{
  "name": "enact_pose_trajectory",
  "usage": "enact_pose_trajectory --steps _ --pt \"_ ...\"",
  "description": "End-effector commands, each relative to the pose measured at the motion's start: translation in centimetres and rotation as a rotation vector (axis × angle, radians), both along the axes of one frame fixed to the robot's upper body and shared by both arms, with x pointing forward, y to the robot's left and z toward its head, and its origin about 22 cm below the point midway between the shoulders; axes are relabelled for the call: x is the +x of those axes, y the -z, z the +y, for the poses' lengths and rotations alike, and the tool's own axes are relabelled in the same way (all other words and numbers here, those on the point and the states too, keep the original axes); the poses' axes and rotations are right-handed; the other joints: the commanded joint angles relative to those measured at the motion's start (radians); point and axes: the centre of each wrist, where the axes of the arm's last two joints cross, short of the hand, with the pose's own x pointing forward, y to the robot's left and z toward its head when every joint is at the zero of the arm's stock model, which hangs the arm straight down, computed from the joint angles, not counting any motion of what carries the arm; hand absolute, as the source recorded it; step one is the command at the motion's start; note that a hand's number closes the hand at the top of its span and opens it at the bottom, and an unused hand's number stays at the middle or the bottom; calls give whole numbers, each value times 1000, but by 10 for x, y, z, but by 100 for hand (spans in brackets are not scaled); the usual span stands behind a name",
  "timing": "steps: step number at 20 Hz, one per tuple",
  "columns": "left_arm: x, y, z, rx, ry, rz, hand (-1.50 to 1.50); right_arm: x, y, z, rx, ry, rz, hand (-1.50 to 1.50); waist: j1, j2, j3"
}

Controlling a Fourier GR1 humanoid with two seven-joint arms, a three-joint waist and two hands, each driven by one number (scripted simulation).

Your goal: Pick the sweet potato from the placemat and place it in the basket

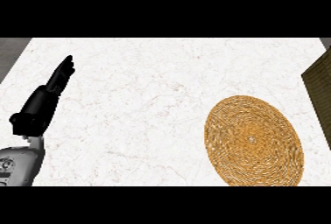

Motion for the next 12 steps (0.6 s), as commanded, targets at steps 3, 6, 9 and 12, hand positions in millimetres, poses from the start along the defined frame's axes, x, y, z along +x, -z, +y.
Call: enact_pose_trajectory --steps 3,6,9,12 --pt "-1 5 2 -14 -2 18 0 25 -21 28 -35 -66 124 150 0 -4 -1" --pt "-3 -4 16 8 -4 7 0 47 -10 38 -62 -87 210 150 1 -3 -1" --pt "-16 1 -15 -22 23 20 0 62 -1 43 -64 -80 288 150 1 -7 0" --pt "-5 5 16 0 -21 -2 0 54 -11 43 -120 -65 336 150 -18 -4 0"
